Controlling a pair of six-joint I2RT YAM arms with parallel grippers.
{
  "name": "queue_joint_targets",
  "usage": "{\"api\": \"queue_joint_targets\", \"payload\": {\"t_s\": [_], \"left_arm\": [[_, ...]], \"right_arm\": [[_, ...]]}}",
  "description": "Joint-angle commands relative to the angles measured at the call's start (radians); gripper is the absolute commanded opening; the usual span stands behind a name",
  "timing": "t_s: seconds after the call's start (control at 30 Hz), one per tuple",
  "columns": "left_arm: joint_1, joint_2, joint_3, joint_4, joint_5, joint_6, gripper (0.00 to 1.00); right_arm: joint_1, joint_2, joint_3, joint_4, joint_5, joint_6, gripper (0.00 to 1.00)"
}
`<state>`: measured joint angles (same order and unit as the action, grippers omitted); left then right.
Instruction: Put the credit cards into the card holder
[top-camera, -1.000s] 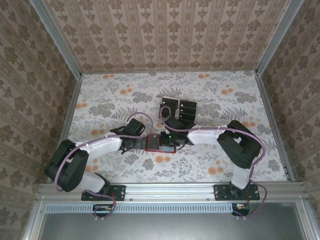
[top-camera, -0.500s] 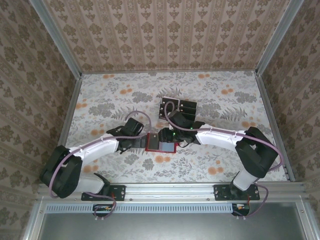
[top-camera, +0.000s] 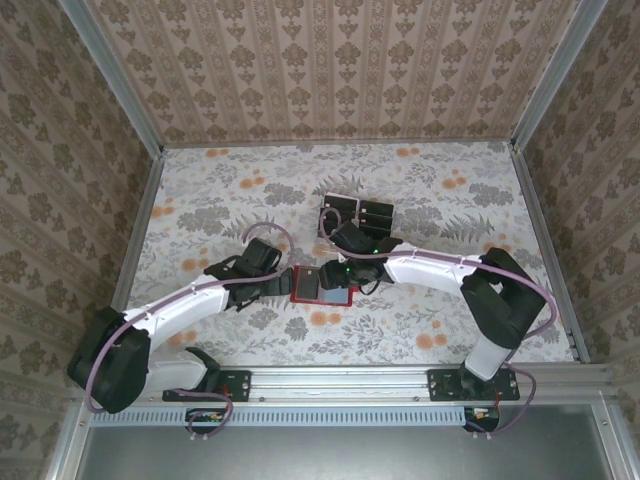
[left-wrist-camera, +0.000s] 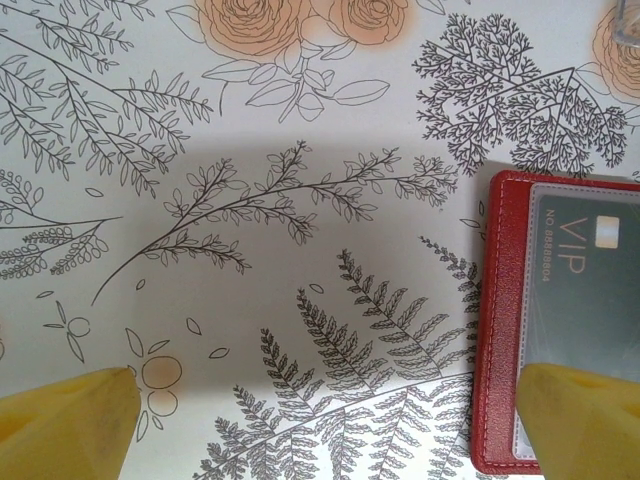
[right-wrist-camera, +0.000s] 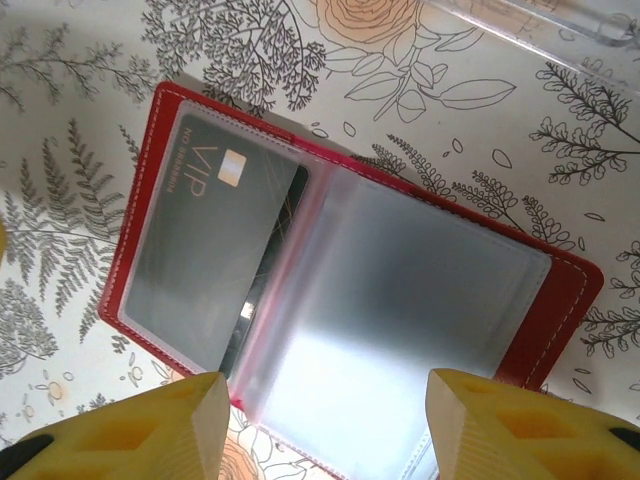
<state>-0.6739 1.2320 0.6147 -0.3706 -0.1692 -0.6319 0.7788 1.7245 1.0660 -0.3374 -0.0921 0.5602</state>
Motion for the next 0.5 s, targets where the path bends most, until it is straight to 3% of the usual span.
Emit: {"api": "queue_joint_targets", "payload": {"t_s": [0.0, 0.47], "left_arm": [[-0.008, -0.014, -0.013, -0.006, 0.007, -0.030, 1.00], [-0.028, -0.009, -0.012, -0.009, 0.003, -0.031, 1.00]], "right_arm": [[-0.002, 0.026, 0.041, -0.054, 0.034, -0.041, 0.55], [-0.010, 0.100, 0.062, -0.058, 0.052, -0.059, 0.56]]}}
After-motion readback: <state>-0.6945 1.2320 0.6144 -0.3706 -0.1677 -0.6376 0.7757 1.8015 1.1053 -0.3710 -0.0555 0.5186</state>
